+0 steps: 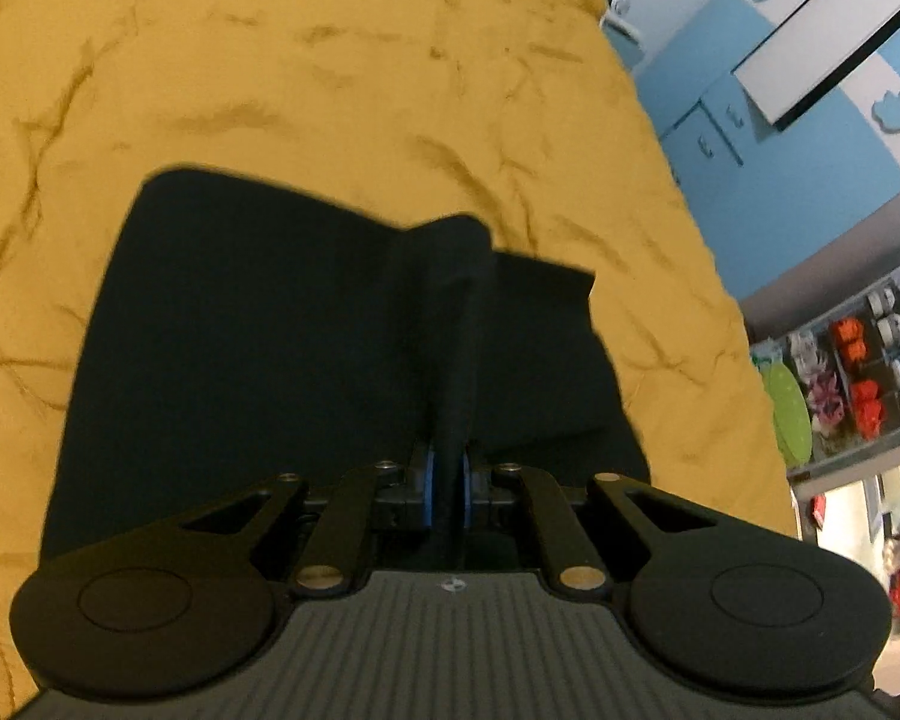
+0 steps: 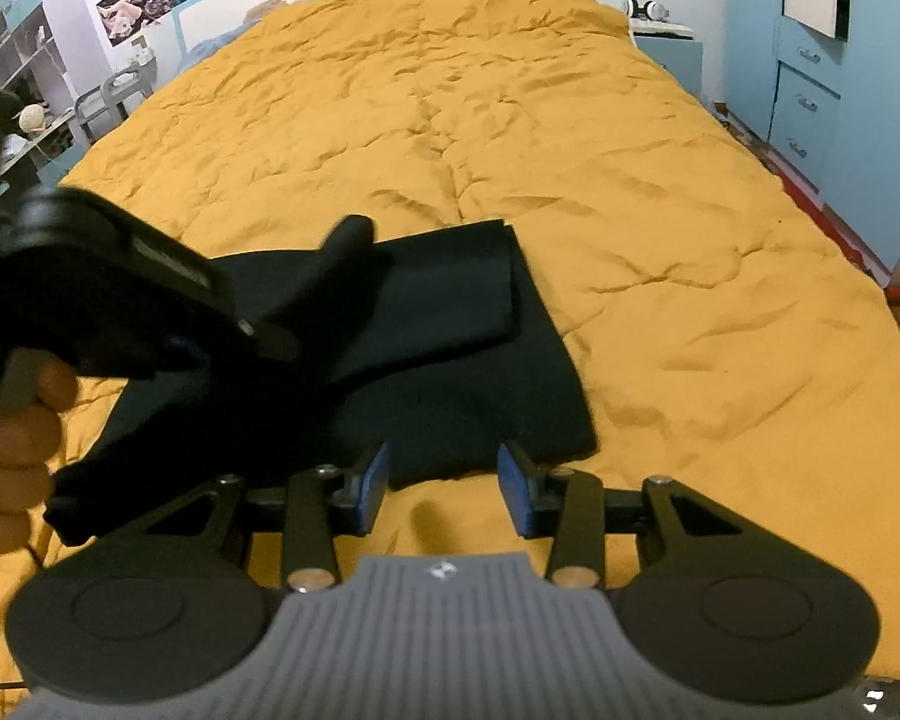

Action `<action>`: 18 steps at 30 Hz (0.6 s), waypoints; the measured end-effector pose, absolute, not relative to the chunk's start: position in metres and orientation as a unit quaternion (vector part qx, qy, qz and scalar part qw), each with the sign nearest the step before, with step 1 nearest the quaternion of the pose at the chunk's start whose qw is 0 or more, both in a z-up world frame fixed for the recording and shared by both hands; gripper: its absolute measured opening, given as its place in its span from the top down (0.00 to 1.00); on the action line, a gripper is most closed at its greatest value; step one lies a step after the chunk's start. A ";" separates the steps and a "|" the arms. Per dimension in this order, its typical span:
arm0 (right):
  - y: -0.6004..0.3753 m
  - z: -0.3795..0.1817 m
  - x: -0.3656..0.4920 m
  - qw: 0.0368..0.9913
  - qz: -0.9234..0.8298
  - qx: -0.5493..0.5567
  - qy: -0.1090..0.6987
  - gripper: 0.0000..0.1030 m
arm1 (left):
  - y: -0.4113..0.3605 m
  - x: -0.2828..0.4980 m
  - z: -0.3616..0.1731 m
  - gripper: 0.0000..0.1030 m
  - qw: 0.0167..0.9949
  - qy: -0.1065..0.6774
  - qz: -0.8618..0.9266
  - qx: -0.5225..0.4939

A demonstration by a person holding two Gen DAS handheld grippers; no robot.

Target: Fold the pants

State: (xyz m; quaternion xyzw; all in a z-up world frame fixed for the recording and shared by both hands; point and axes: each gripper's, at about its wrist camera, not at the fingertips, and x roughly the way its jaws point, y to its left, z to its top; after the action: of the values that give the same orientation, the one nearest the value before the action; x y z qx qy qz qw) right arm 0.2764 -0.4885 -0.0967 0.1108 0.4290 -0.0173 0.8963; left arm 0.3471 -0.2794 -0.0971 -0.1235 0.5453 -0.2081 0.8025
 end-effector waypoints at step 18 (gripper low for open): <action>-0.466 -0.096 0.302 0.884 0.029 0.209 0.417 0.60 | -0.218 0.335 -0.056 0.80 0.836 0.491 -0.231 -0.081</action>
State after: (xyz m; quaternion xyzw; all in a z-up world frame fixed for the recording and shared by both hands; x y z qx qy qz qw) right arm 0.3023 -0.4662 -0.0959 0.2094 0.4172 0.0285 0.8839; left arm 0.3353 -0.2179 -0.0562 -0.0813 0.4909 -0.2312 0.8360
